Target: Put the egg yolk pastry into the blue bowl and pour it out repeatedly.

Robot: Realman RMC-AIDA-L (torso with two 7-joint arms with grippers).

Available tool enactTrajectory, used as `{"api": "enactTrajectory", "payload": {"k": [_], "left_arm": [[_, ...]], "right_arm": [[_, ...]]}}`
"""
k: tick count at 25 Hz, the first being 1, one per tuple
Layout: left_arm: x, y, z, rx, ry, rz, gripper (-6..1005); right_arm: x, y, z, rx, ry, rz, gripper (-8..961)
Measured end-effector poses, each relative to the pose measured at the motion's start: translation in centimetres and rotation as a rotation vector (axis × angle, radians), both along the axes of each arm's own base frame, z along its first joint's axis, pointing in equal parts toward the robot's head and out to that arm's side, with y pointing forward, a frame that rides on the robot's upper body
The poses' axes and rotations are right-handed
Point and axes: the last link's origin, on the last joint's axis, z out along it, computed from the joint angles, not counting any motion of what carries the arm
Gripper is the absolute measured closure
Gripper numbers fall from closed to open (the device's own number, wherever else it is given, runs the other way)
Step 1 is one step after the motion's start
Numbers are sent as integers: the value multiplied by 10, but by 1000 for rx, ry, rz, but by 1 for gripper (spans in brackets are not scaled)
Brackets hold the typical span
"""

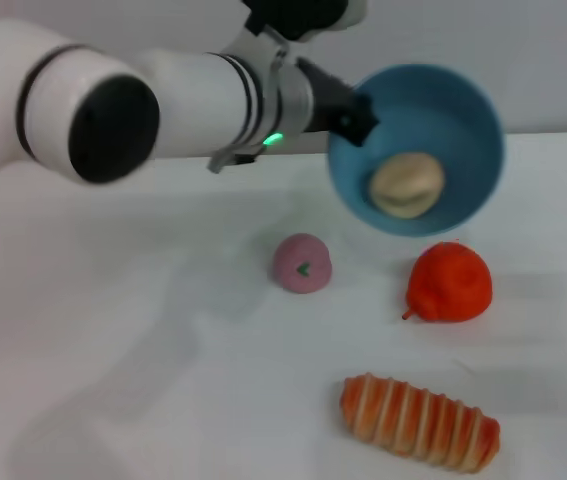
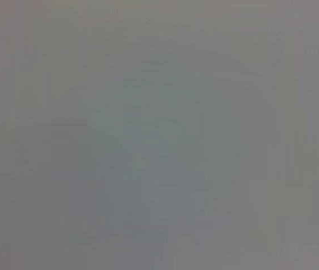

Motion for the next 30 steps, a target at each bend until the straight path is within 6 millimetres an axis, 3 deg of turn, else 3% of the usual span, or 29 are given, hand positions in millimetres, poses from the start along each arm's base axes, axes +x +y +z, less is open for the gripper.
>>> {"api": "enactTrajectory", "payload": {"k": [3,16,30], "left_arm": [[8,-5,-10,28,-27,-94,1000],[19,-14,-17,170,-163,-317,999],[34,-3,0,269,-98,-447,1001]], "right_arm": [[0,0,0,1,0,1,228],[-2,2,0,2,0,8,228],[-1,1,0,2,-1,5,228]]}}
